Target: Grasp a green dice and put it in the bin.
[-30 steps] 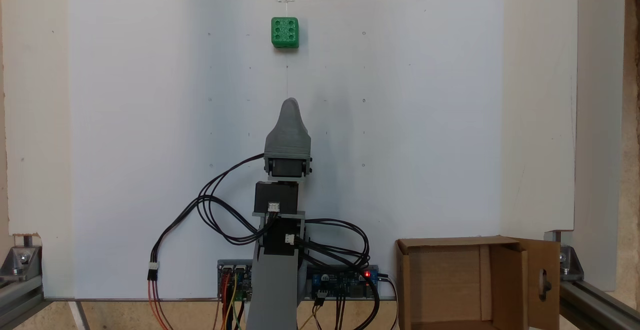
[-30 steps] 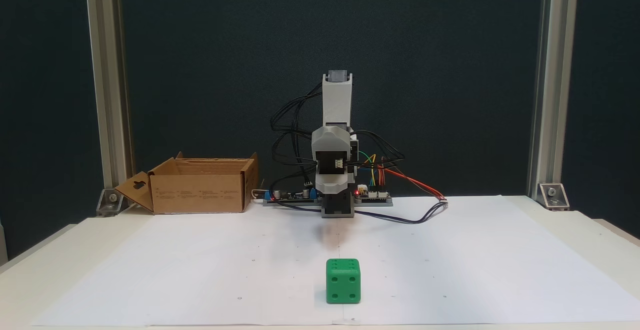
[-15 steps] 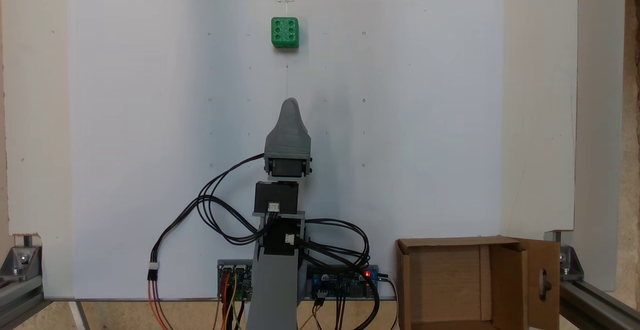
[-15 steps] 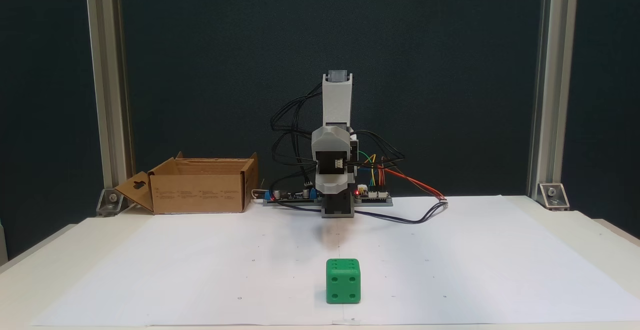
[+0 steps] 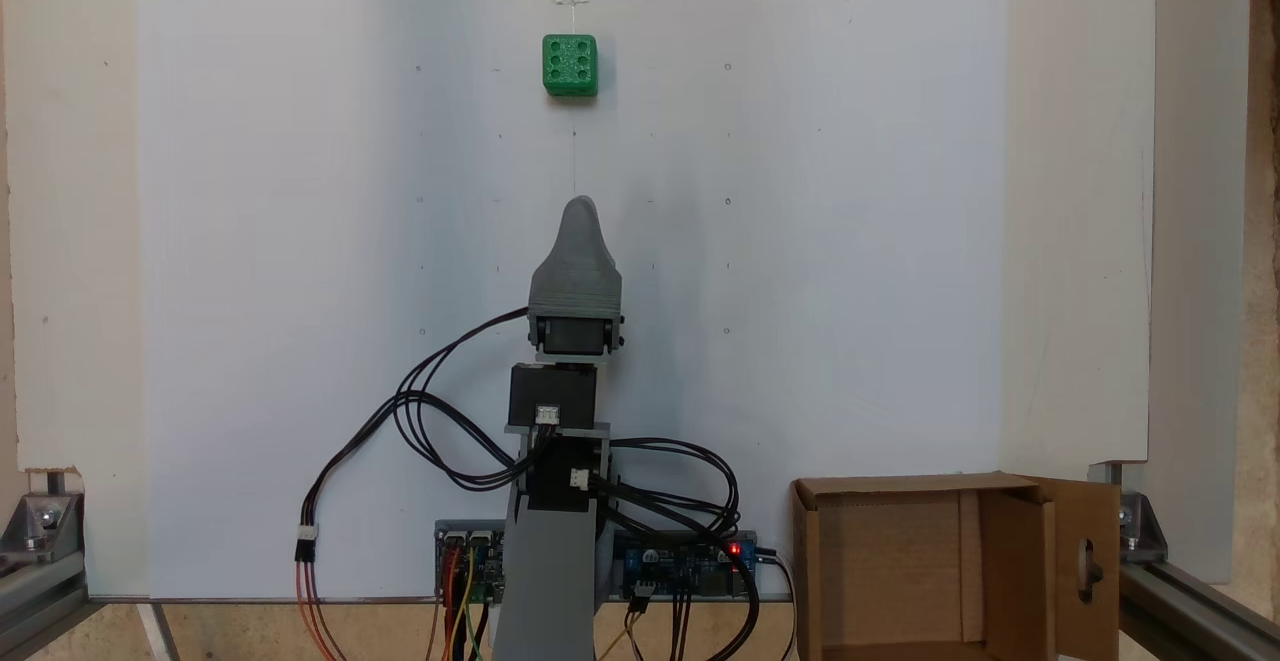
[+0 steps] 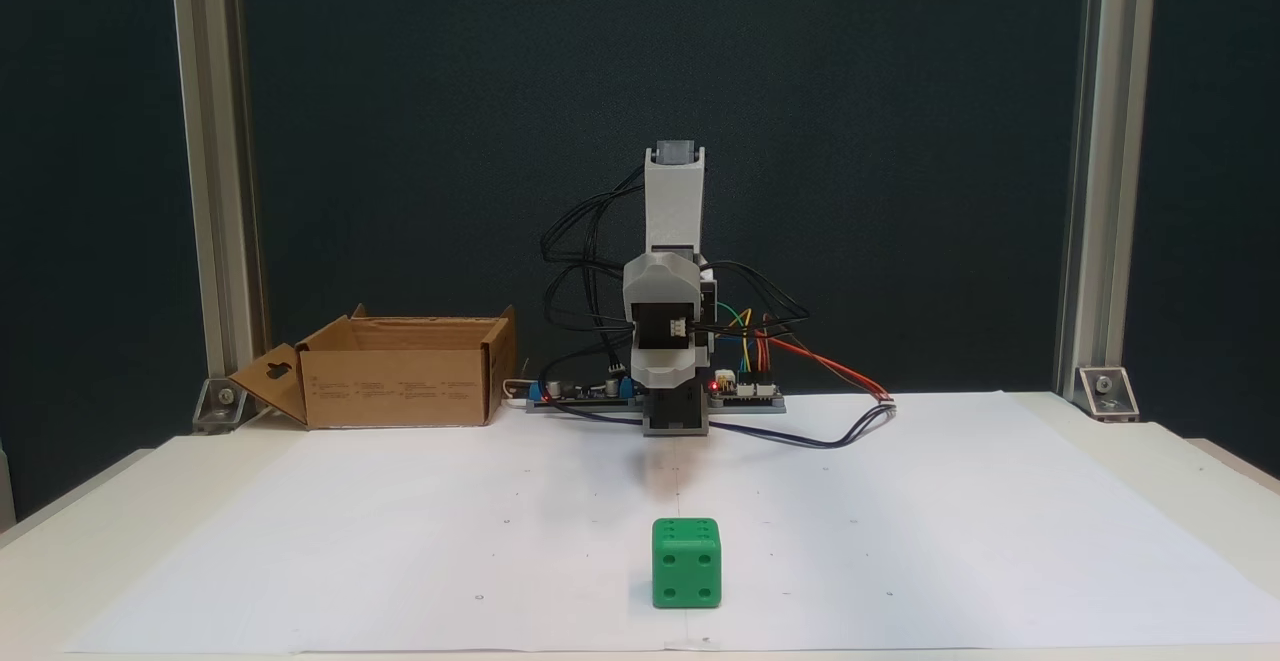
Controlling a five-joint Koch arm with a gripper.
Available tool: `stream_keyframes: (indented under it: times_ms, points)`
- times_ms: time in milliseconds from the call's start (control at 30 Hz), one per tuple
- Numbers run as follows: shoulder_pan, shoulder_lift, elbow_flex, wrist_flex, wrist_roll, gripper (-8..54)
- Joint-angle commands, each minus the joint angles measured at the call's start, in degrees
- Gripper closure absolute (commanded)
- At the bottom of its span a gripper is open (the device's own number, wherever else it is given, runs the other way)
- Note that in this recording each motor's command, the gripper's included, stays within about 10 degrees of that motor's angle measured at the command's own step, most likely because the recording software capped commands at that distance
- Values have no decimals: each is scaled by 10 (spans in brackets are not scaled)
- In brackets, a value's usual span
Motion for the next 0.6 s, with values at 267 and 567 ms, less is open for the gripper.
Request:
stream_keyframes:
  times_ms: [267,567]
  points:
    - [-3,59,28,-35,13,16]
    - [-4,60,-11,-5,11,14]
